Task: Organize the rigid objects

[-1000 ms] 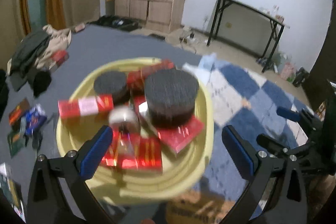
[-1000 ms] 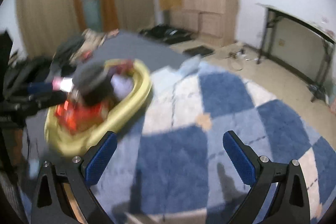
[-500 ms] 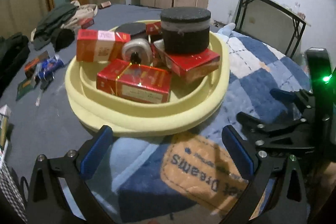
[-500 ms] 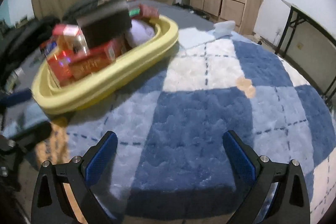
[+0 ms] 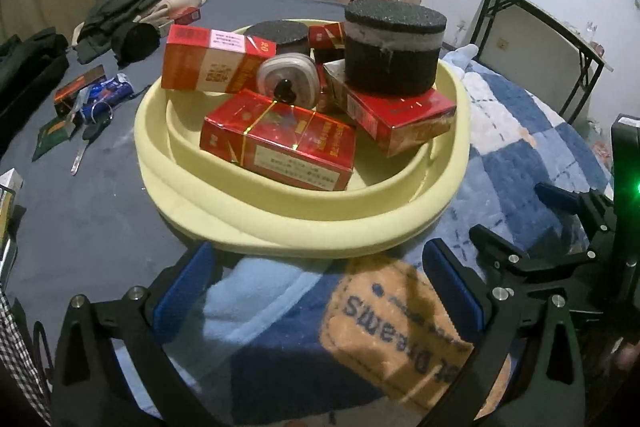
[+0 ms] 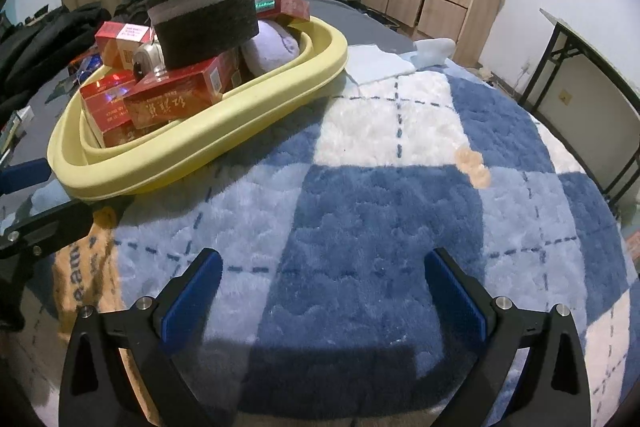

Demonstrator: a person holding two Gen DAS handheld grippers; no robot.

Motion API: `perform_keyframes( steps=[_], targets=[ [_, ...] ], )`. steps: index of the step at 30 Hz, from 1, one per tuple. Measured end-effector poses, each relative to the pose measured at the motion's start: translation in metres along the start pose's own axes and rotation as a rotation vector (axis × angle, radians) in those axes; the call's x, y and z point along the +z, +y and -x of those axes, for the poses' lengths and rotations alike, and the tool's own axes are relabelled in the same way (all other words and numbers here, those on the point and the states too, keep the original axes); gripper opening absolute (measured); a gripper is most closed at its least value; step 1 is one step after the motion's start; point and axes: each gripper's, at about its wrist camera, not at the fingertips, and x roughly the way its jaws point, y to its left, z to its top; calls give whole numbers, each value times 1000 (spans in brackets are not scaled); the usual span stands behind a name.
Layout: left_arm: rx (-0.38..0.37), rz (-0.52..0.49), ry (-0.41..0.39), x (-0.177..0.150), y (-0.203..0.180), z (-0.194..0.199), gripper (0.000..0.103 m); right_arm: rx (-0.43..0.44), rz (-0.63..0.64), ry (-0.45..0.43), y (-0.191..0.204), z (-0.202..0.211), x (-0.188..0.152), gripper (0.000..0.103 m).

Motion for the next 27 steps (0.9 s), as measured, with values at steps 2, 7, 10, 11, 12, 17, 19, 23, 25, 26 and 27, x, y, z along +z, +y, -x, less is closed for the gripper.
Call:
perform_keyframes(
  steps=[2, 7, 10, 11, 12, 17, 19, 23, 25, 26, 27],
  targets=[
    [1, 4, 1, 1, 0, 0, 103, 5, -4, 0, -1, 0, 0, 103],
    [12, 3, 28, -4, 0, -11, 103, 5, -1, 1, -1, -1, -1, 103],
    [12, -25, 71, -7, -2, -23, 103, 4, -1, 1, -1, 0, -1, 103],
    [8, -15, 75, -7, -1, -24, 103, 4, -1, 1, -1, -1, -1, 103],
    [6, -7, 76, -6, 1, -25, 103, 4, -1, 0, -1, 0, -1, 103],
    [22, -19, 77, -6, -1, -27, 103, 4, 0, 2, -1, -1, -1, 103],
    [23, -20, 77, -6, -1, -27, 103, 5, -1, 1, -2, -1, 0, 103],
    [23, -29, 75, -6, -2, -29, 103, 4, 0, 1, -1, -1, -1, 103],
    [25, -30, 76, -6, -2, -29, 103, 4, 0, 1, -1, -1, -1, 103],
    [23, -28, 77, -6, -2, -29, 103, 5, 0, 1, -1, -1, -1, 103],
    [23, -27, 78, -5, -2, -30, 103, 4, 0, 1, -1, -1, -1, 103]
  ],
)
